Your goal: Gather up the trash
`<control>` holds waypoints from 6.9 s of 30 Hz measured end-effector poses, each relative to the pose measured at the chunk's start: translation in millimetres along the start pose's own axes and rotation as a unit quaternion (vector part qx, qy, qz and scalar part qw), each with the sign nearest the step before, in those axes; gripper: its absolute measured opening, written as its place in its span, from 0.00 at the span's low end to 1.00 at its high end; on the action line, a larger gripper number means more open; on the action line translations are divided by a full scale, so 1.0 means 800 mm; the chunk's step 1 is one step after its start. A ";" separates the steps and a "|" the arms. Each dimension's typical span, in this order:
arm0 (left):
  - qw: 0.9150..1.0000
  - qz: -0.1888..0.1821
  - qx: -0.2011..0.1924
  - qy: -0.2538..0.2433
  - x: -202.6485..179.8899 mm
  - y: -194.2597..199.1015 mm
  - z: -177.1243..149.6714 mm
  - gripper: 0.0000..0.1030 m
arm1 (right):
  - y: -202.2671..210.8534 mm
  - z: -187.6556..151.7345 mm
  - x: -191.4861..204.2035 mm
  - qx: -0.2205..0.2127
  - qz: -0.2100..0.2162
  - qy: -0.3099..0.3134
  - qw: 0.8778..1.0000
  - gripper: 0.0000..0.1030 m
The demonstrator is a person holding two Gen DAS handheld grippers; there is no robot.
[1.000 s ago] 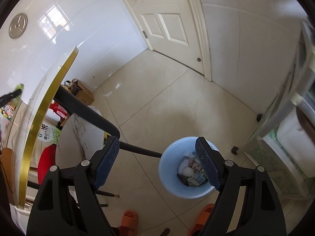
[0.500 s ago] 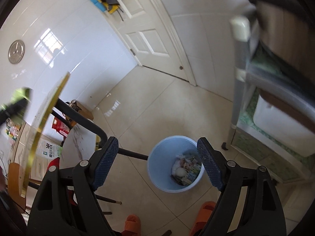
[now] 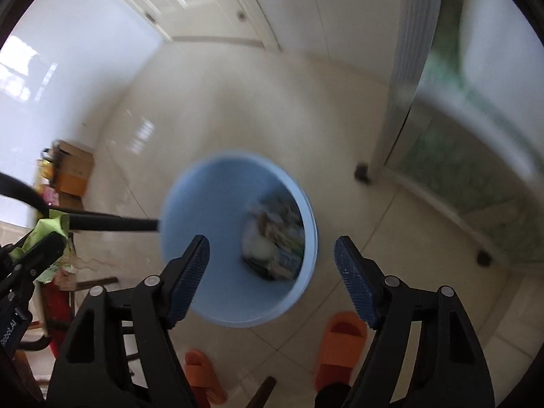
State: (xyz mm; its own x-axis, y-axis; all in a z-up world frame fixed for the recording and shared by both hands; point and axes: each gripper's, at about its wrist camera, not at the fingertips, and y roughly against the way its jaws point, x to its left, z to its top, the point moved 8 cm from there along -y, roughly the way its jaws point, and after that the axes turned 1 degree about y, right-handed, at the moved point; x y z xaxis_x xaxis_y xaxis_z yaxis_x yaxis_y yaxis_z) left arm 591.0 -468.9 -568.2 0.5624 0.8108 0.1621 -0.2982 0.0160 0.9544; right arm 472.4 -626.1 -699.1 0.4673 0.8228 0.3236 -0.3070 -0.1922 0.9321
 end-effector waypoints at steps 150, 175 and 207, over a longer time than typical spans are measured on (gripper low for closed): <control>0.779 0.223 -0.531 0.248 0.077 0.738 -0.627 1.00 | 0.770 -0.435 0.563 -0.533 0.123 0.363 0.754 1.00; 0.776 0.226 -0.533 0.249 0.075 0.728 -0.623 1.00 | 0.766 -0.438 0.567 -0.529 0.122 0.361 0.758 1.00; 0.777 0.229 -0.533 0.245 0.080 0.726 -0.625 1.00 | 0.766 -0.439 0.568 -0.528 0.122 0.361 0.759 1.00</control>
State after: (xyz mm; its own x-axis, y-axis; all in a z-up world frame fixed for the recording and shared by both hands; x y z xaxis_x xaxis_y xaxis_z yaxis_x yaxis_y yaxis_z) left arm 67.8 -114.9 -128.7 -0.0742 0.9955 0.0587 -0.9966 -0.0761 0.0317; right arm 205.8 -182.2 -38.2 -0.1692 0.9836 -0.0630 -0.9829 -0.1637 0.0847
